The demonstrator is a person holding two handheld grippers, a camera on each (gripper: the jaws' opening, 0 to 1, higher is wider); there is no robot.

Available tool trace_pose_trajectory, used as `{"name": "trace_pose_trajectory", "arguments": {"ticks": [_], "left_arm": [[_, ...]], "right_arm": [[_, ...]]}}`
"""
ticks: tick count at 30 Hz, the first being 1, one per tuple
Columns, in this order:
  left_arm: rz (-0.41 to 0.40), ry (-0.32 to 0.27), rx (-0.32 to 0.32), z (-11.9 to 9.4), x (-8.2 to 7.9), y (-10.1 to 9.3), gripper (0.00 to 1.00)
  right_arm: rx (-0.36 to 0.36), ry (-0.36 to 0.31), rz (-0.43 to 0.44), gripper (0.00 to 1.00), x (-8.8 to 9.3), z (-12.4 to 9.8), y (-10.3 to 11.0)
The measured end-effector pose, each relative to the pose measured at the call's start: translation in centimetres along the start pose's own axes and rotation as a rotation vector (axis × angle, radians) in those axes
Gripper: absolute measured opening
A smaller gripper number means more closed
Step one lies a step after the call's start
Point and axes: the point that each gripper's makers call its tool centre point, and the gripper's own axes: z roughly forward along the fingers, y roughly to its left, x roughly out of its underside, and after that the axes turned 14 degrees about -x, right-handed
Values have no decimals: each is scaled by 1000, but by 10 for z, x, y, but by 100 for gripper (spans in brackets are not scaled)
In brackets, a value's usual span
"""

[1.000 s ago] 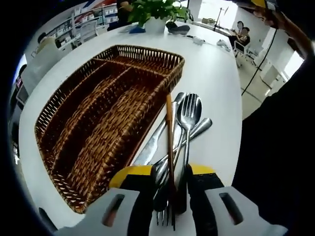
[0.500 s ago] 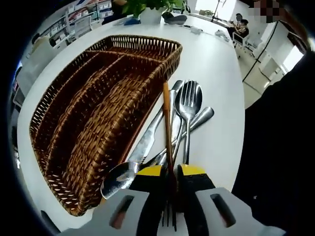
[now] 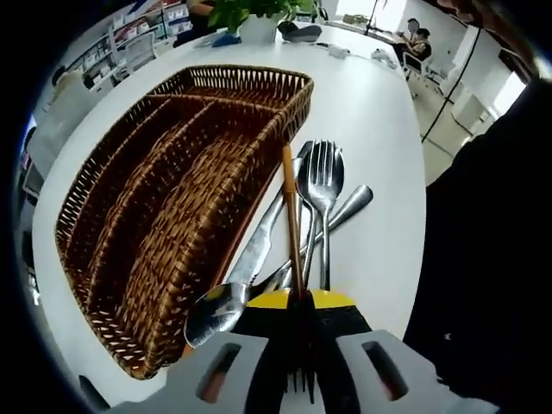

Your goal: Arrange the knives, forks, and spoons in their matching storage slots by inserting each utensil handle-first until every utensil is classified and aligned in the correct compartment

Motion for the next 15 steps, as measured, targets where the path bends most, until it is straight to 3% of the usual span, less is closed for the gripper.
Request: {"name": "trace_pose_trajectory", "arguments": {"ticks": [8,15], "left_arm": [[-17,-55,-22,-10,-10,10,3],[-5,-67,-31,-13,-10,13,2]], "right_arm": [[-4,-5,-1,100,0,1,3],[-11,-7,-3,100,0,3,8]]}}
